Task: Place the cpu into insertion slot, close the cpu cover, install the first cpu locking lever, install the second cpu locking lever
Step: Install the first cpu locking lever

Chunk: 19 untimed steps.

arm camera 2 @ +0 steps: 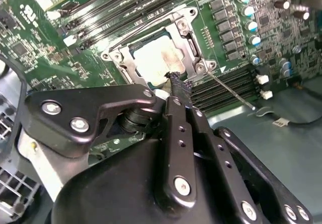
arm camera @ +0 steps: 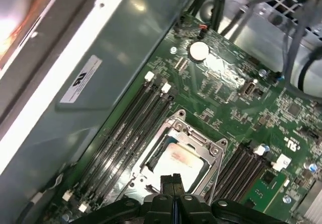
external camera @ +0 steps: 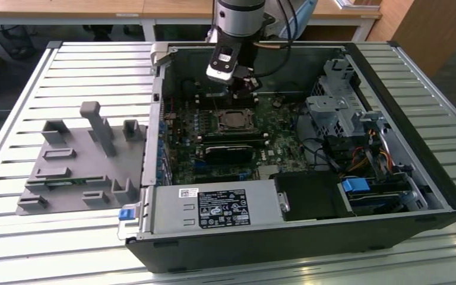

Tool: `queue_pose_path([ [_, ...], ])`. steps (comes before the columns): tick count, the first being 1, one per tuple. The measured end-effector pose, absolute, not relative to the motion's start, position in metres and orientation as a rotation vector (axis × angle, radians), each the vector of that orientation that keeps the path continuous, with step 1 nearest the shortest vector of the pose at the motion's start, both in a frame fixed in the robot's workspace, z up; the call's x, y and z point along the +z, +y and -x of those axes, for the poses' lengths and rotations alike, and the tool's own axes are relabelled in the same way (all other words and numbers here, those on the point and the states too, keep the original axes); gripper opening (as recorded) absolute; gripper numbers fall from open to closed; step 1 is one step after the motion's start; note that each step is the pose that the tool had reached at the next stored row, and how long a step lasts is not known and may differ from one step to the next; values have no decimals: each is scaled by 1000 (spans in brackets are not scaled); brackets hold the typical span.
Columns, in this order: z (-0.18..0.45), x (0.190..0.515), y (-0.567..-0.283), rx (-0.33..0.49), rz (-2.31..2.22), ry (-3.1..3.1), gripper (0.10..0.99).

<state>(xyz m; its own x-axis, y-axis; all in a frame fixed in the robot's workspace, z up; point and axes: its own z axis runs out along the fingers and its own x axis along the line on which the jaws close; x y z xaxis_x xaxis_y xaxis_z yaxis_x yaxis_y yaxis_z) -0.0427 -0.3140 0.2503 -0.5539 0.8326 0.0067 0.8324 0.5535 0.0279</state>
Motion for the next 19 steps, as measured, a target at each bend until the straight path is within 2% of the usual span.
queue_pose_path([
  [19,43,250,-314,45,-1035,2963,106],
])
